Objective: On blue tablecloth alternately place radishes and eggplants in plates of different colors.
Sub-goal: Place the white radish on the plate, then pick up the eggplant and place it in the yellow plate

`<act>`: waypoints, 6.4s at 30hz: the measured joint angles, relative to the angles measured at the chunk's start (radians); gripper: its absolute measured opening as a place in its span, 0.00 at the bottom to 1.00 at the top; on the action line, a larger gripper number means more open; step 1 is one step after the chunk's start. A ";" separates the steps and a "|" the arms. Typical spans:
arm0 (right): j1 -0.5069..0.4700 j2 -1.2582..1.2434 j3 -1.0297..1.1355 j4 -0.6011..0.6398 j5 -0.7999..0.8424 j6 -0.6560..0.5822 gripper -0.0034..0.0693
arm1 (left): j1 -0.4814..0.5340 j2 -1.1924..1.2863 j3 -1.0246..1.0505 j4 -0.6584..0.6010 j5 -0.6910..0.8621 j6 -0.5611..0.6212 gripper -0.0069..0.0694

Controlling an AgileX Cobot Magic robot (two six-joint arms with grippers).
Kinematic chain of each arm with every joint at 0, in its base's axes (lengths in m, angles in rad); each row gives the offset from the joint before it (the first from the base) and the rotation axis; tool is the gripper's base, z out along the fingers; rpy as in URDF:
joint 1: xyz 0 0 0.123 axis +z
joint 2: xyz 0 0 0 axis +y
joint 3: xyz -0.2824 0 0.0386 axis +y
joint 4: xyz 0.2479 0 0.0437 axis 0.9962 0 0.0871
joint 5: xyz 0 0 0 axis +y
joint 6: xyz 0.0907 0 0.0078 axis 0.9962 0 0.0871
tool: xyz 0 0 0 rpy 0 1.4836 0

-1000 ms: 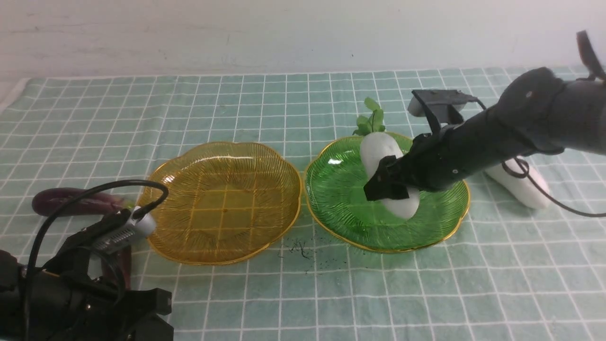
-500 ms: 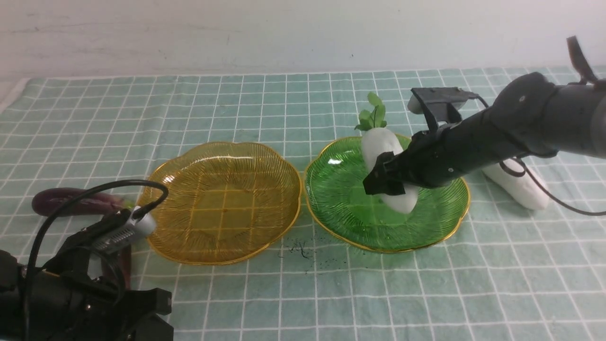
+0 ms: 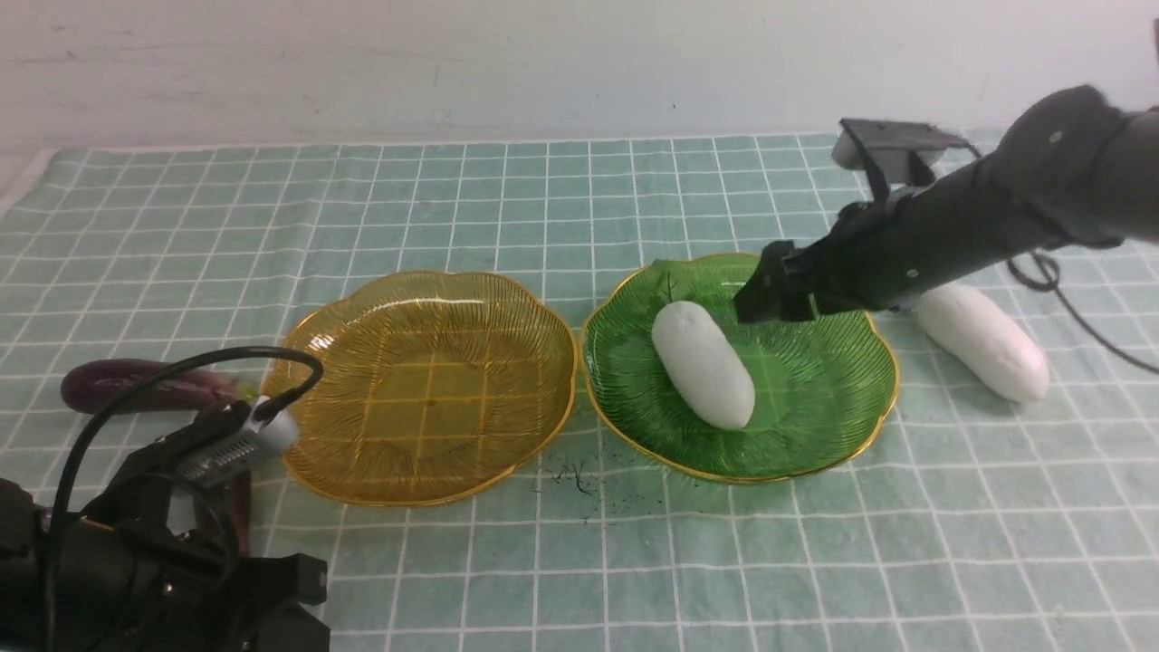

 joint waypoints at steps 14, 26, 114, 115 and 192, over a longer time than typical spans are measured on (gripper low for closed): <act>-0.161 0.036 -0.009 -0.258 -0.075 0.002 0.90 | 0.000 0.000 0.000 0.006 0.000 0.000 0.11; -0.164 0.170 -0.016 -0.378 -0.102 0.002 0.83 | 0.000 0.000 0.000 0.008 0.000 0.000 0.11; 0.095 -1.031 0.443 -0.413 0.545 0.503 0.64 | 0.000 0.398 -0.359 0.638 -0.100 -0.544 0.55; 0.095 -1.031 0.443 -0.413 0.545 0.503 0.64 | 0.000 0.405 -0.360 0.638 -0.097 -0.544 0.55; 0.095 -1.031 0.443 -0.416 0.481 0.480 0.64 | 0.001 0.578 -0.989 0.901 0.339 -0.724 0.27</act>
